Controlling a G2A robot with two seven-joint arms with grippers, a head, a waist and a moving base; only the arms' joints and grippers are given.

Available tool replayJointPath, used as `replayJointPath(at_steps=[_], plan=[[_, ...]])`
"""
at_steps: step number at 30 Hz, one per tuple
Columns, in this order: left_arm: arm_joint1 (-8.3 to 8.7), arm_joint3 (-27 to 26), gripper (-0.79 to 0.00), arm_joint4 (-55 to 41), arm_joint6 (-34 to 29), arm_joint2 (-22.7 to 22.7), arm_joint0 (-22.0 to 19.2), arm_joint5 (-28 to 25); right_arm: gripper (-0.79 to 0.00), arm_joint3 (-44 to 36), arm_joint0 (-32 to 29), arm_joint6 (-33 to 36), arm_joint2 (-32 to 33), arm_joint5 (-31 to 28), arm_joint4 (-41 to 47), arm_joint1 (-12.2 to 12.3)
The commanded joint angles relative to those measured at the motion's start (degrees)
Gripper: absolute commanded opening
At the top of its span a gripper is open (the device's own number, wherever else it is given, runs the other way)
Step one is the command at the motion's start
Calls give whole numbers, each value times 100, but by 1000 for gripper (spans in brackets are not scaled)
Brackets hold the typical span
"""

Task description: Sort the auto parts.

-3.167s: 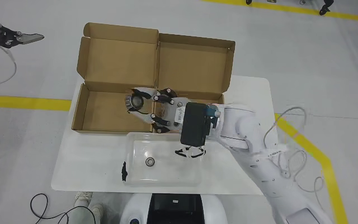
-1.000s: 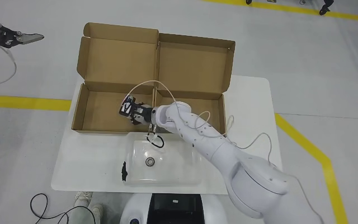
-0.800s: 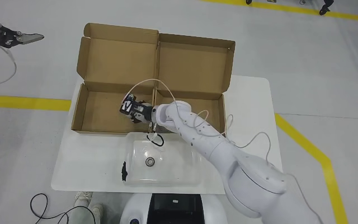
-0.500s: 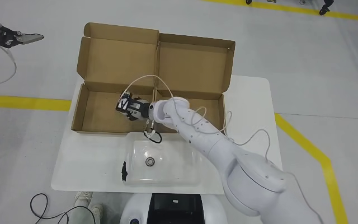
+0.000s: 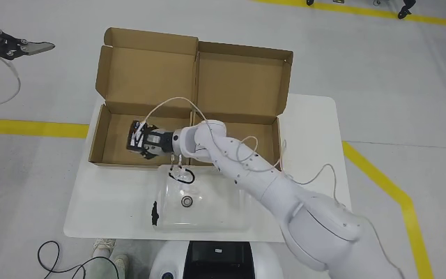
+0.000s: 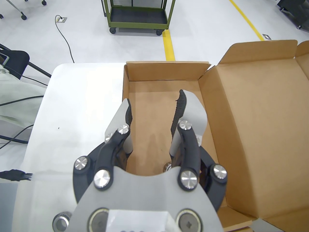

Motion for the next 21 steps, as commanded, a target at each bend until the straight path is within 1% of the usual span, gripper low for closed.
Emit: replayJointPath(at_steps=[1, 5, 7, 9, 16, 18, 21], plan=[[0, 0, 0, 0, 0, 0, 0, 0, -453, -335, -188, 119, 119, 22, -64, 132], [0, 0, 0, 0, 0, 0, 0, 0, -440, -1226, -696, 629, 438, 24, -245, 462], [0, 0, 0, 0, 0, 0, 0, 0, -434, -1881, -1059, 1044, 659, -4, -361, 665], [0, 0, 0, 0, 0, 0, 0, 0, -434, -2384, -1345, 1401, 829, -20, -474, 813], [0, 0, 0, 0, 0, 0, 0, 0, -434, -4423, -2662, 2835, 1568, -319, -933, 1370], [0, 0, 0, 0, 0, 0, 0, 0, -434, -4883, -3015, 3097, 1767, -420, -1056, 1496], [0, 0, 0, 0, 0, 0, 0, 0, -434, -5478, -3542, 3304, 2091, -622, -1233, 1681]])
